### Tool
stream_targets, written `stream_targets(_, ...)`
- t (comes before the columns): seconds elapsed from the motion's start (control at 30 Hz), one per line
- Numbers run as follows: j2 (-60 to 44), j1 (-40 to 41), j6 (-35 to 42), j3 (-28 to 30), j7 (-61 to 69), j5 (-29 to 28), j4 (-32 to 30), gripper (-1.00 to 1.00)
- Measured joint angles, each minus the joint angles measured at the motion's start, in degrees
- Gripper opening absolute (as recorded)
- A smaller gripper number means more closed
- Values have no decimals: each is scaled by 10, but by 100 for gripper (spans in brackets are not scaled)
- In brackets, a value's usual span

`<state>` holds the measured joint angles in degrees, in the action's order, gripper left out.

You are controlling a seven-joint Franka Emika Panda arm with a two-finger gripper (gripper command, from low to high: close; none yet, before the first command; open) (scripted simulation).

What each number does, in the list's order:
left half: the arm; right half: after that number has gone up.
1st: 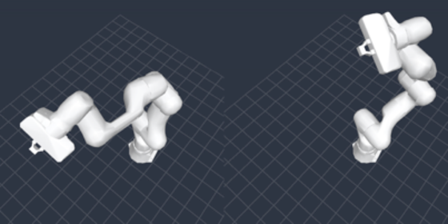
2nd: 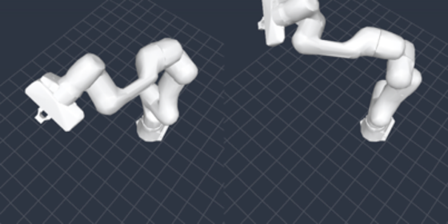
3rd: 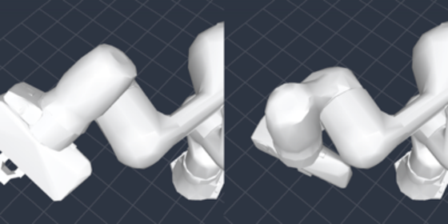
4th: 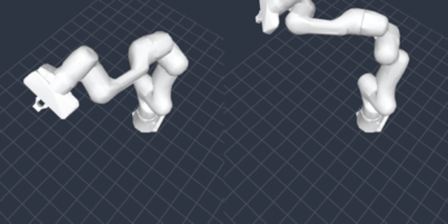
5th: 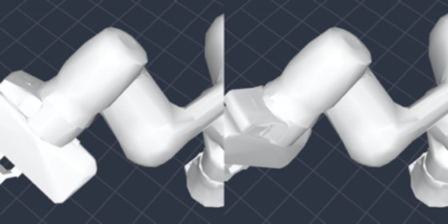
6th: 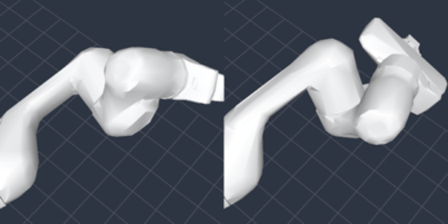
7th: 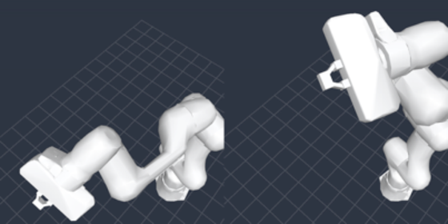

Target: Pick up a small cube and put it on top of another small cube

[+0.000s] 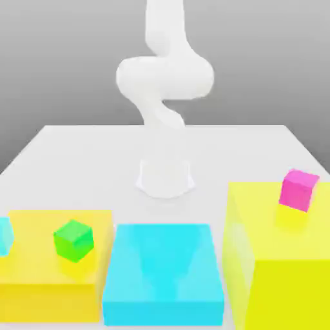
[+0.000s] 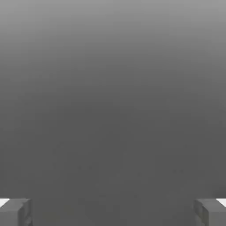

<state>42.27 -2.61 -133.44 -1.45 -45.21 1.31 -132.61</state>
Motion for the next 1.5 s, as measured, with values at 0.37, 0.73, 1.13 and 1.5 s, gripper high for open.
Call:
stream_targets(0.37, -210, -118, -86, -192, -124, 47, -102, 0)
stream_targets(0.73, -431, -203, -255, -319, -334, -46, -275, 0)
stream_targets(1.13, -587, -354, -404, -90, -521, -283, -256, -100)
stream_targets(1.5, -456, -276, -313, -224, -358, -66, -289, -100)
